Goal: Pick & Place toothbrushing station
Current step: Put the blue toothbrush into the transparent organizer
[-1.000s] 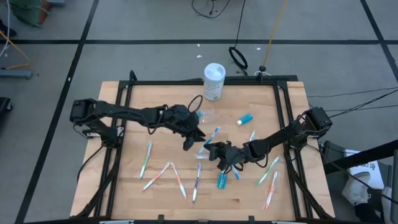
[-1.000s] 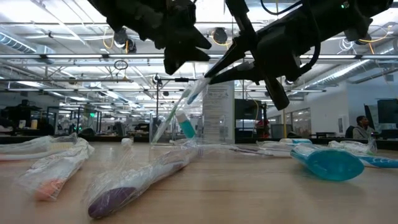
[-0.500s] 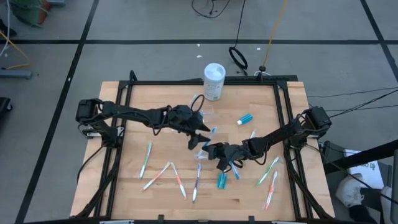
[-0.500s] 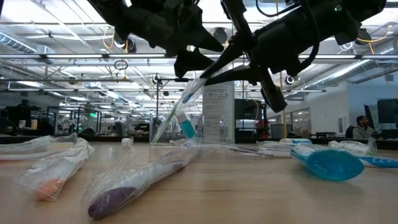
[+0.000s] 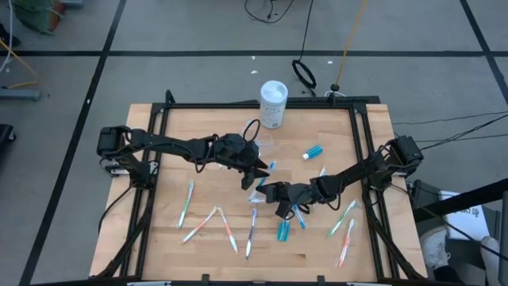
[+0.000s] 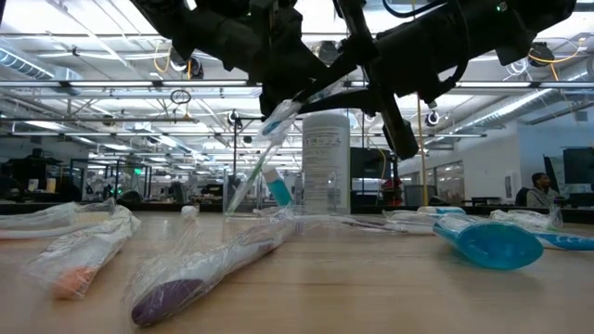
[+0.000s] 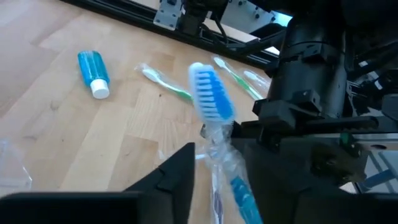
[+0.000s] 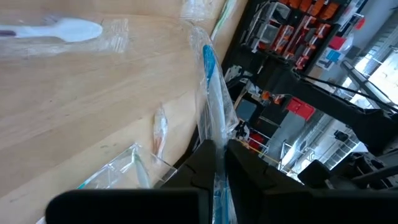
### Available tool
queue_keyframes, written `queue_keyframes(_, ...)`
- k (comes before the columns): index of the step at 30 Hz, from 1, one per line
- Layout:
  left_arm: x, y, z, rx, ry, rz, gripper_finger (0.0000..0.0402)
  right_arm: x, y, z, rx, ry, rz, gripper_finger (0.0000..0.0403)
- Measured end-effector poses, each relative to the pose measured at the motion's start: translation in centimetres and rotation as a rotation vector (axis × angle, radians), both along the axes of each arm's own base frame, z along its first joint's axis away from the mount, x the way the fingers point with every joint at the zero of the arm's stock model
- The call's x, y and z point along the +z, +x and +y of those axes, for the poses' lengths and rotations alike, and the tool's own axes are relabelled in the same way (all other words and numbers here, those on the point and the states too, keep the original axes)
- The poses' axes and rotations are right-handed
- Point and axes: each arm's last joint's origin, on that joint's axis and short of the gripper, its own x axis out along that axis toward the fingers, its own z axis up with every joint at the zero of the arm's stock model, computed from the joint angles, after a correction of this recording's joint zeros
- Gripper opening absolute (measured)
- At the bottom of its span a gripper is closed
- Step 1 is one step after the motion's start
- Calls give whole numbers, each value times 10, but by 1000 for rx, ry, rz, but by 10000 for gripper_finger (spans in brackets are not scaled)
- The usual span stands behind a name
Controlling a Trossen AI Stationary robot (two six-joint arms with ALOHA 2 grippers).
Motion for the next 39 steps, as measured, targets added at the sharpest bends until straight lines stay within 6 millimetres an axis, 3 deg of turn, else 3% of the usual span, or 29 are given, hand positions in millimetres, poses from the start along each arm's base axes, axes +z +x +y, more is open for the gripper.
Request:
queue_keyframes(12, 0, 0, 8, 12, 19, -7, 5, 0, 2, -7, -55, 104, -22, 57)
queue_keyframes(17, 0, -1, 18, 55, 4, -3, 15, 0, 2, -7, -53, 128, -24, 54)
queue_keyframes(24, 2, -2, 30, 90, 9, -20, 8, -1, 2, -2, 102, 223, 3, 53)
queue_keyframes(34, 2, -2, 32, 97, 10, -27, 6, -1, 3, -4, 76, 252, -3, 48)
queue_keyframes(39, 3, -2, 33, 98, 12, -29, 7, 0, 3, -4, 33, 371, -25, 56)
